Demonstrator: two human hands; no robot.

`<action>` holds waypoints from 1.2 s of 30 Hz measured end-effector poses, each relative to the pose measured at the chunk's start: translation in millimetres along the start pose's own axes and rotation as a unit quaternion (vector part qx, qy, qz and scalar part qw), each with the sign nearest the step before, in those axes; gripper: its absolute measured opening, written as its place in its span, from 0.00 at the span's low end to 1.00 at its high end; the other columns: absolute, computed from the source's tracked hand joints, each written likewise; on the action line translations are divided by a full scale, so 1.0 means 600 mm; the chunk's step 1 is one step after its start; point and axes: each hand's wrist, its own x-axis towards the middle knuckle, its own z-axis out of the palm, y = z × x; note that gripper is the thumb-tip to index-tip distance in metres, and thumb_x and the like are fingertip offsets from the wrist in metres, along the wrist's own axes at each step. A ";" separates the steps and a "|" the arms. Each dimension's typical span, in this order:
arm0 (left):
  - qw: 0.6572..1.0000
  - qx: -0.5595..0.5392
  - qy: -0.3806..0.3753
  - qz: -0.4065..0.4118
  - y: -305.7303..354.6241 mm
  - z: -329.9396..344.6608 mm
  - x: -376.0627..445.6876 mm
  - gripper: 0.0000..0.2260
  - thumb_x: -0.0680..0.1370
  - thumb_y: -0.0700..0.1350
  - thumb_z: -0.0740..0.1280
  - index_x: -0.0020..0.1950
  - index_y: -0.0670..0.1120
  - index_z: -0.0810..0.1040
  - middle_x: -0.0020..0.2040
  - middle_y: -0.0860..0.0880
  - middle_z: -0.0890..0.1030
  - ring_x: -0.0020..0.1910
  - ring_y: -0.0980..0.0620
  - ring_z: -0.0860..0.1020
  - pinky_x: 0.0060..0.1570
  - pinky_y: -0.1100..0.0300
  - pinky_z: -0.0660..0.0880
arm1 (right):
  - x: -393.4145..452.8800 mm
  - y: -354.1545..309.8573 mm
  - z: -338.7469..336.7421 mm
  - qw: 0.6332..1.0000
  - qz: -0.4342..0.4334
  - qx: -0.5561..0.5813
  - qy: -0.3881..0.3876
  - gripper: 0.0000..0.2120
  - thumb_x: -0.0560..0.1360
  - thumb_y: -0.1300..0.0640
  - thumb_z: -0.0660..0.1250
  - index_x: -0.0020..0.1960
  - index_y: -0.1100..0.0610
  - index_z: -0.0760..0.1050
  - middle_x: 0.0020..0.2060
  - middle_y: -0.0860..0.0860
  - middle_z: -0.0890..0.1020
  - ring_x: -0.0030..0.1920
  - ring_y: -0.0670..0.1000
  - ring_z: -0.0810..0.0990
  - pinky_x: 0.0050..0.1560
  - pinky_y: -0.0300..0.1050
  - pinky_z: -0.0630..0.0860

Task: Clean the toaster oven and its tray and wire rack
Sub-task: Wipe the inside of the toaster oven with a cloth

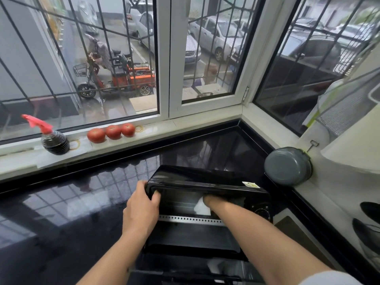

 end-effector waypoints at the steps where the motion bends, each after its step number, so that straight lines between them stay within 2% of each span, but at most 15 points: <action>1: 1.000 -0.002 0.000 0.002 0.001 -0.001 -0.002 0.09 0.83 0.54 0.62 0.54 0.65 0.61 0.42 0.58 0.74 0.42 0.47 0.75 0.44 0.49 0.70 | 0.003 0.003 0.005 0.999 -0.006 0.007 0.030 0.22 0.86 0.57 0.49 0.77 0.64 0.62 0.76 0.62 0.64 0.76 0.61 0.63 0.76 0.53 0.60; 3: 1.000 0.001 -0.002 0.004 0.003 -0.002 -0.003 0.09 0.83 0.54 0.62 0.54 0.64 0.62 0.42 0.57 0.74 0.41 0.48 0.74 0.44 0.49 0.70 | -0.001 0.003 0.015 0.996 -0.022 0.022 0.079 0.22 0.86 0.54 0.50 0.76 0.62 0.65 0.76 0.60 0.66 0.76 0.60 0.64 0.76 0.52 0.59; 5: 1.000 0.006 -0.004 0.003 0.004 -0.002 -0.002 0.08 0.83 0.54 0.62 0.54 0.63 0.62 0.42 0.56 0.75 0.42 0.47 0.74 0.43 0.49 0.69 | -0.024 -0.009 0.025 0.996 -0.056 0.011 0.068 0.19 0.84 0.54 0.55 0.72 0.59 0.70 0.72 0.58 0.72 0.72 0.59 0.69 0.72 0.49 0.66; 7: 1.000 0.009 -0.004 -0.003 0.006 -0.002 0.002 0.07 0.83 0.54 0.62 0.57 0.60 0.65 0.44 0.53 0.76 0.43 0.46 0.74 0.44 0.50 0.69 | -0.052 -0.032 0.033 0.992 -0.112 0.014 0.049 0.16 0.81 0.60 0.60 0.67 0.57 0.74 0.65 0.58 0.78 0.66 0.60 0.76 0.62 0.46 0.74; 10: 1.000 0.016 -0.008 -0.012 0.013 -0.002 0.009 0.09 0.83 0.54 0.62 0.61 0.56 0.67 0.45 0.52 0.76 0.45 0.44 0.74 0.45 0.49 0.68 | -0.095 -0.064 0.034 0.987 -0.160 0.006 0.013 0.09 0.79 0.62 0.59 0.54 0.56 0.78 0.56 0.57 0.82 0.56 0.59 0.81 0.46 0.41 0.71; 11: 1.000 0.016 -0.010 -0.014 0.015 -0.002 0.009 0.08 0.83 0.53 0.62 0.60 0.56 0.66 0.44 0.52 0.75 0.44 0.44 0.73 0.45 0.49 0.69 | -0.111 -0.075 0.033 0.986 -0.166 0.019 0.002 0.08 0.79 0.62 0.60 0.49 0.56 0.77 0.53 0.58 0.82 0.54 0.57 0.81 0.45 0.40 0.70; 14: 1.000 0.020 -0.006 -0.014 0.018 -0.003 0.010 0.07 0.83 0.53 0.62 0.59 0.56 0.67 0.46 0.50 0.76 0.45 0.44 0.73 0.47 0.49 0.69 | -0.160 -0.110 0.043 0.968 -0.208 0.129 -0.063 0.10 0.77 0.66 0.60 0.48 0.68 0.79 0.41 0.58 0.82 0.44 0.47 0.80 0.47 0.40 0.73; 17: 1.000 0.014 -0.004 -0.004 0.015 -0.004 0.009 0.06 0.83 0.53 0.62 0.57 0.58 0.65 0.47 0.48 0.78 0.46 0.42 0.75 0.47 0.47 0.71 | -0.195 -0.142 0.061 0.954 -0.235 0.155 -0.099 0.09 0.75 0.64 0.63 0.49 0.66 0.80 0.47 0.60 0.83 0.46 0.54 0.79 0.51 0.49 0.77; 19: 1.000 0.018 -0.008 0.006 0.014 -0.006 0.007 0.06 0.82 0.52 0.62 0.55 0.58 0.65 0.47 0.48 0.79 0.46 0.42 0.76 0.46 0.47 0.72 | -0.201 -0.155 0.066 0.955 -0.240 0.145 -0.100 0.09 0.75 0.62 0.63 0.50 0.64 0.80 0.48 0.60 0.84 0.48 0.56 0.80 0.51 0.48 0.78; 22: 1.000 0.021 -0.006 0.015 0.013 -0.006 0.003 0.08 0.82 0.52 0.63 0.54 0.58 0.64 0.46 0.48 0.78 0.45 0.43 0.73 0.46 0.48 0.69 | -0.199 -0.156 0.075 0.963 -0.259 0.013 -0.071 0.14 0.81 0.58 0.59 0.59 0.65 0.78 0.55 0.63 0.82 0.58 0.63 0.79 0.57 0.50 0.75; 25: 0.999 0.033 0.009 0.020 0.014 -0.006 0.003 0.09 0.83 0.52 0.63 0.54 0.58 0.63 0.45 0.49 0.75 0.44 0.43 0.71 0.46 0.48 0.68 | -0.211 -0.135 0.072 0.964 -0.245 -0.094 -0.052 0.15 0.82 0.54 0.56 0.53 0.64 0.76 0.58 0.65 0.79 0.61 0.64 0.74 0.56 0.48 0.68; 28: 0.998 0.057 -0.001 0.011 0.015 -0.004 0.016 0.09 0.83 0.53 0.62 0.55 0.54 0.62 0.48 0.45 0.76 0.47 0.39 0.74 0.47 0.47 0.69 | -0.228 -0.074 0.037 0.959 -0.216 -0.161 -0.092 0.10 0.81 0.60 0.57 0.54 0.63 0.75 0.58 0.65 0.78 0.55 0.59 0.75 0.46 0.46 0.67; 31: 0.996 0.092 -0.019 0.002 0.021 -0.002 0.036 0.12 0.84 0.53 0.62 0.60 0.48 0.64 0.54 0.38 0.80 0.54 0.31 0.78 0.46 0.46 0.68 | -0.245 -0.014 0.000 0.951 -0.160 -0.229 -0.135 0.14 0.81 0.64 0.56 0.62 0.67 0.75 0.58 0.64 0.79 0.50 0.61 0.75 0.40 0.37 0.69; 33: 0.994 0.108 -0.026 0.009 0.029 -0.002 0.047 0.15 0.84 0.52 0.62 0.62 0.44 0.63 0.57 0.35 0.81 0.56 0.29 0.78 0.47 0.45 0.70 | -0.260 0.004 -0.021 0.962 -0.103 -0.213 -0.139 0.14 0.82 0.63 0.55 0.60 0.68 0.75 0.58 0.64 0.79 0.46 0.60 0.73 0.44 0.43 0.70; 36: 0.990 0.134 -0.040 0.030 0.033 -0.004 0.056 0.16 0.85 0.49 0.62 0.65 0.41 0.62 0.58 0.34 0.80 0.57 0.27 0.79 0.48 0.43 0.72 | -0.282 0.004 -0.051 0.974 -0.051 -0.190 -0.110 0.17 0.83 0.61 0.52 0.67 0.66 0.72 0.59 0.62 0.78 0.44 0.55 0.70 0.35 0.43 0.64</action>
